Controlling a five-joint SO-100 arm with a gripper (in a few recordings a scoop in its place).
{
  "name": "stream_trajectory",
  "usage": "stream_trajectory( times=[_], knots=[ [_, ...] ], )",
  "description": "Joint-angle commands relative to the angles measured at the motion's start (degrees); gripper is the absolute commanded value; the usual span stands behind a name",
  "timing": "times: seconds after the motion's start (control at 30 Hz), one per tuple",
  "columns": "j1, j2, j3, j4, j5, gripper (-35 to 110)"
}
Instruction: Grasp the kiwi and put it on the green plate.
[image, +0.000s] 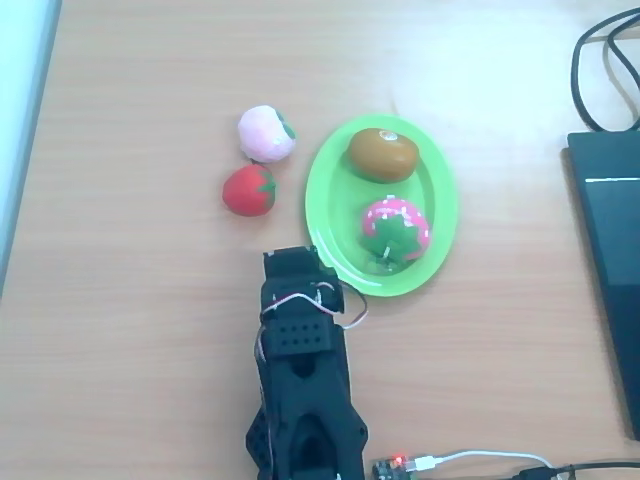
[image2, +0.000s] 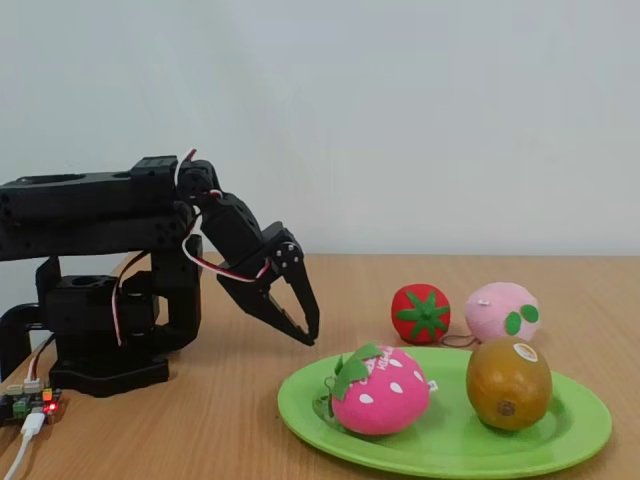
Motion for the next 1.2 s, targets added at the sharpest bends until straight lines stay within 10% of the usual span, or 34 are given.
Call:
stream_trajectory(
  times=[0.0, 1.17],
  knots=[
    [-0.88, 2.29, 0.62, 2.9, -0.35, -8],
    [-0.62, 2.9, 0.18, 6.15, -0.09, -8]
  ],
)
